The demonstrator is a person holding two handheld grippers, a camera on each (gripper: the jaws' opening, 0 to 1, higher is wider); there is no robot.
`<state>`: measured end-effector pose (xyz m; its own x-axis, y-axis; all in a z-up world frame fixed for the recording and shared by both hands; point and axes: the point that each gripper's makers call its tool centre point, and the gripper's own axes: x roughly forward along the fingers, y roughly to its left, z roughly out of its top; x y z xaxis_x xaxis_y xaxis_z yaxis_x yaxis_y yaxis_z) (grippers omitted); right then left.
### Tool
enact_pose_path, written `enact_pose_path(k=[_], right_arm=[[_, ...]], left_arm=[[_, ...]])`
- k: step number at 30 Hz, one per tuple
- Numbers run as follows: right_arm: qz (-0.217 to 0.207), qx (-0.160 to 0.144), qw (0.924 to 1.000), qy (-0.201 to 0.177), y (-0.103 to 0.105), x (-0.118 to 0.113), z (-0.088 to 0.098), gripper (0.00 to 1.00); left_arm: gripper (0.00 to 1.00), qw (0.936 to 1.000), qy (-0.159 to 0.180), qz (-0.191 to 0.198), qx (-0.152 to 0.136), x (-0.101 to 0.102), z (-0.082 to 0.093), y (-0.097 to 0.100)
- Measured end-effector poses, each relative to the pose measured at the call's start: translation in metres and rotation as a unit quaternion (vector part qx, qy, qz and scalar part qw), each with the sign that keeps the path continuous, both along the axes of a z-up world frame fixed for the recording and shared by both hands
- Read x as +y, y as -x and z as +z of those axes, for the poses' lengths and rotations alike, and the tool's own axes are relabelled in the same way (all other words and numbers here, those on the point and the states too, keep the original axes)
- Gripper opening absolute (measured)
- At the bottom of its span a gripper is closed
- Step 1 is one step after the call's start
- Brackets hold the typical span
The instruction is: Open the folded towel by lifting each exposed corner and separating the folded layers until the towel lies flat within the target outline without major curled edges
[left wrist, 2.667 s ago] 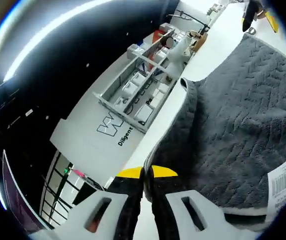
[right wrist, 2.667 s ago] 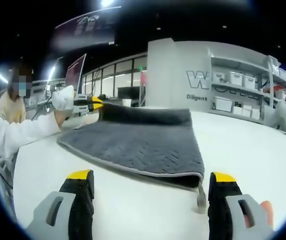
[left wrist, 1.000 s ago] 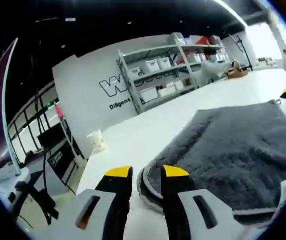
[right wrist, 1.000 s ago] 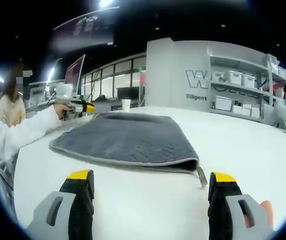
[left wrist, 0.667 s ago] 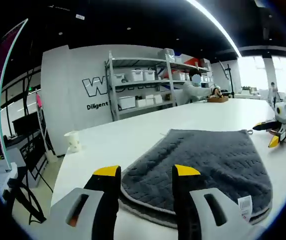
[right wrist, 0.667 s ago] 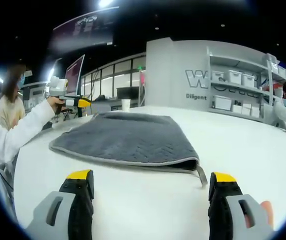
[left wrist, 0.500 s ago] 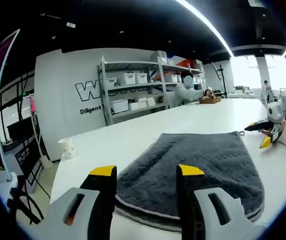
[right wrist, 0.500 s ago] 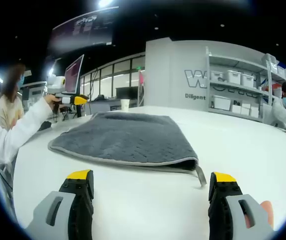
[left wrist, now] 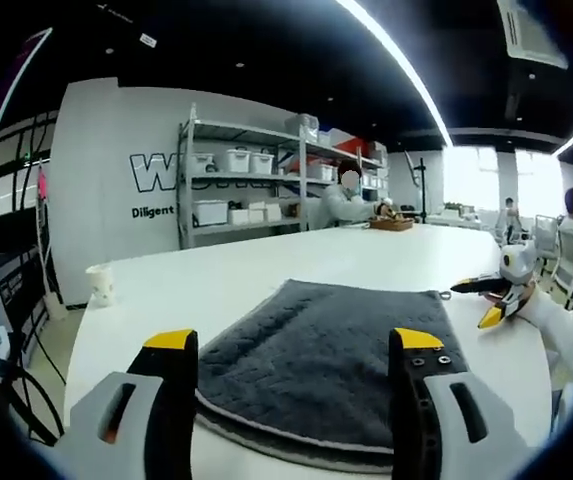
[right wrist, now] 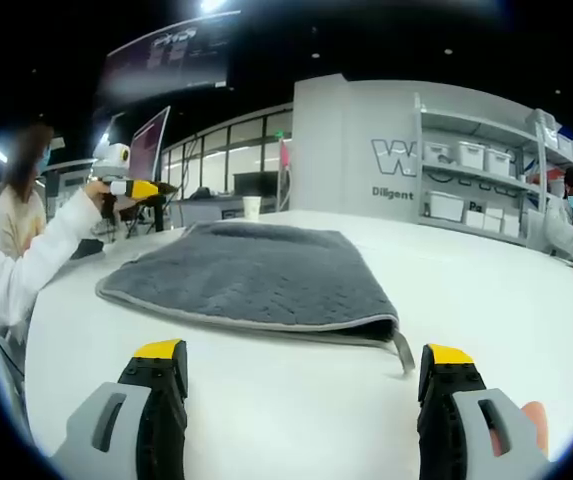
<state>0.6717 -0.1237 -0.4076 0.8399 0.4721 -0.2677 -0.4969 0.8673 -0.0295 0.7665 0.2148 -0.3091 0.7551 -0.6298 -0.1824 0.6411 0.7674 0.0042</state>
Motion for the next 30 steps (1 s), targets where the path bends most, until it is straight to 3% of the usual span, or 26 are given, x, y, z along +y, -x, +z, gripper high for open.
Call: enact_pose_path(k=[6, 13, 17, 19, 30], right_arm=[[0.0, 0.002, 1.0, -0.004, 0.0, 0.0, 0.0, 0.96], [-0.001, -0.003, 1.0, 0.003, 0.001, 0.002, 0.001, 0.97], [-0.003, -0.004, 1.0, -0.003, 0.0, 0.004, 0.002, 0.97], [-0.004, -0.014, 0.9998, 0.011, 0.0, 0.007, 0.004, 0.97], [0.069, -0.047, 0.9946, 0.062, 0.018, 0.079, 0.006, 0.99]], left_arm=[[0.99, 0.9984, -0.04, -0.016, 0.038, -0.005, -0.02, 0.003], [0.99, 0.9963, -0.047, -0.047, 0.054, -0.014, -0.03, 0.014], [0.99, 0.9951, -0.066, -0.043, 0.06, -0.013, -0.036, 0.015], [0.99, 0.9949, -0.07, -0.042, 0.061, -0.012, -0.036, 0.015], [0.99, 0.9931, -0.09, -0.054, 0.053, -0.017, -0.035, 0.018]])
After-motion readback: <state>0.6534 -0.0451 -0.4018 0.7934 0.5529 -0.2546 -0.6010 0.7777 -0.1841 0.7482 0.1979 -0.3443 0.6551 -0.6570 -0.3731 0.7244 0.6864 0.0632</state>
